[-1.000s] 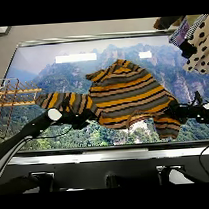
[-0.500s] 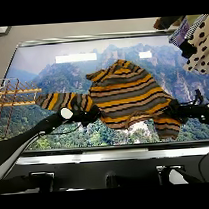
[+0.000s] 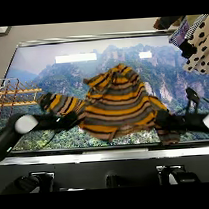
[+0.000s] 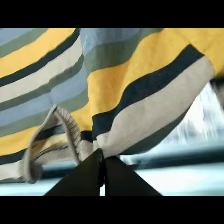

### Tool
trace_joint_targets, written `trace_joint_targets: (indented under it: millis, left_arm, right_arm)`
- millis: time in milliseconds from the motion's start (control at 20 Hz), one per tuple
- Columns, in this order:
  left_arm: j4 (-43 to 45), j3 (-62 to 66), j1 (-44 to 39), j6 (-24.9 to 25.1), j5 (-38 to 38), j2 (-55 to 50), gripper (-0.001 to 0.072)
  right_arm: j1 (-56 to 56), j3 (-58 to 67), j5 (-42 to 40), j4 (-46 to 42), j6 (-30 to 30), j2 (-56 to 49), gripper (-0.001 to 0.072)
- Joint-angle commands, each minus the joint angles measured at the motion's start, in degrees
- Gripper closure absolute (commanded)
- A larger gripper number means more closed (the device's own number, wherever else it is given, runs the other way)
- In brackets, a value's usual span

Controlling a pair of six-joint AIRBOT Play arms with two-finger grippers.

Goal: Fold the clothes and pants, and hang the long-sleeved shirts on hangers.

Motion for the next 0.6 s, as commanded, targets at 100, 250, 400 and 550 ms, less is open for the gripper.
trace_joint_targets:
  millis: [100, 250, 400, 550]
  left_arm:
    - [5.2, -6.0, -3.3, -12.8, -16.5, 24.2, 0.0683]
    - [5.2, -6.0, -4.4, -12.5, -14.1, 23.8, 0.0682]
    - [5.3, -6.0, -4.4, -10.4, -6.0, 15.8, 0.0682]
    - [4.8, -6.0, -4.5, -7.4, -1.7, 4.7, 0.0681]
  right_arm:
    - [7.2, 0.0, 16.1, -4.2, 22.2, 20.9, 0.0687]
    - [7.2, 0.0, 7.7, -4.5, 22.5, 16.9, 0.0687]
    - [7.2, 0.0, -5.0, -2.8, 18.3, 2.5, 0.0686]
    - [7.2, 0.0, -12.5, -0.9, 13.8, -13.6, 0.0685]
